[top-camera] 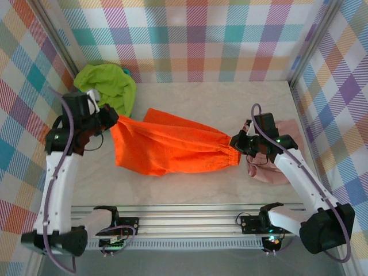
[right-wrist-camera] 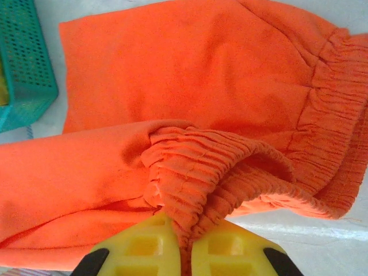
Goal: Fold and stack the shorts
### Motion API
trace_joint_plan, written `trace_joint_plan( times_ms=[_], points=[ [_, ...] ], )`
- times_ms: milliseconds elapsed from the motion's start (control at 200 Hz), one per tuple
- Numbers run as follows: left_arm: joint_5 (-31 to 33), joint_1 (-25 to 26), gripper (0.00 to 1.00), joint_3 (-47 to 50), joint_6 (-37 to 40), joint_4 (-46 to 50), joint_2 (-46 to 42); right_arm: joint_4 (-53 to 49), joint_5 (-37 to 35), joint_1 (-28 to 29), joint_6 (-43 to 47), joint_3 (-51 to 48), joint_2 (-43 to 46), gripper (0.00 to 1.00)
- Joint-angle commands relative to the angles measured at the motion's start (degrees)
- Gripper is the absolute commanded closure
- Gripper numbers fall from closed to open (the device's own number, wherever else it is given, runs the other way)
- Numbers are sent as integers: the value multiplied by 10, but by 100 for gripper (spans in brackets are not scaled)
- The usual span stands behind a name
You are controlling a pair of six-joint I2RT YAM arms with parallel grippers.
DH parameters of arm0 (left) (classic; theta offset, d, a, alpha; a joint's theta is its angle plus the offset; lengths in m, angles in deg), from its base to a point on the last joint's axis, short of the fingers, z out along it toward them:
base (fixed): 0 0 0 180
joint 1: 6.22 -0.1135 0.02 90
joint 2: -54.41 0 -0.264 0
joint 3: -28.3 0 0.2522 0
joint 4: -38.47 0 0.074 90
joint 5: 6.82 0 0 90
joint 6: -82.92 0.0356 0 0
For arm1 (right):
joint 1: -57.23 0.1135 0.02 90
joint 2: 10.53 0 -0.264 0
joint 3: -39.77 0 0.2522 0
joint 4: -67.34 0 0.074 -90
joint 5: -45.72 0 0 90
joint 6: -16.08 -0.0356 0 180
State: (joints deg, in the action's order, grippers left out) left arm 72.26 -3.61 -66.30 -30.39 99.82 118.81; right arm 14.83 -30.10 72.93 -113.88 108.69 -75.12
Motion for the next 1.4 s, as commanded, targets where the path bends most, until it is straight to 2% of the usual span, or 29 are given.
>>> trace_joint_plan(
  times_ms=[0, 360, 395, 440, 460, 565, 665, 765, 840, 950, 1025, 1150, 1270, 1395],
  points=[
    [14, 12, 100, -4, 6, -62, 39, 10, -25, -9, 1, -4, -16, 100],
    [65, 55, 100, -89, 11, -95, 270, 69, -6, -49, -35, -33, -72, 99],
    [67, 57, 97, -104, 9, -94, 296, 70, -4, -54, -38, -32, -82, 97],
    [71, 58, 90, -125, 7, -97, 328, 75, 0, -61, -42, -32, -95, 95],
    [72, 59, 83, -137, 7, -96, 343, 79, 2, -64, -44, -33, -100, 93],
    [76, 59, 39, -234, 10, -61, 420, 103, 37, -94, -61, -41, -122, 70],
    [79, 59, 25, -314, 14, -12, 427, 111, 82, -125, -71, -37, -123, 40],
    [69, 59, 0, -266, 7, -19, 341, 110, 96, -128, -53, -30, -97, 21],
    [57, 59, 0, -183, -3, -22, 264, 119, 127, -123, -42, -29, -79, 15],
    [51, 58, 0, -7, -34, -46, 164, 132, 146, -89, -28, -25, -72, 11],
    [51, 58, 5, 91, -59, -74, 127, 147, 156, -60, -26, -23, -85, 10],
    [35, 48, 15, 189, -88, -109, 120, 160, 161, -7, -26, -15, -124, 9],
    [-3, 22, 19, 225, -114, -138, 141, 180, 157, 31, -34, -24, -154, 9],
    [-49, -15, 28, 258, -167, -177, 159, 206, 155, 51, -44, -40, -170, 10]
  ],
)
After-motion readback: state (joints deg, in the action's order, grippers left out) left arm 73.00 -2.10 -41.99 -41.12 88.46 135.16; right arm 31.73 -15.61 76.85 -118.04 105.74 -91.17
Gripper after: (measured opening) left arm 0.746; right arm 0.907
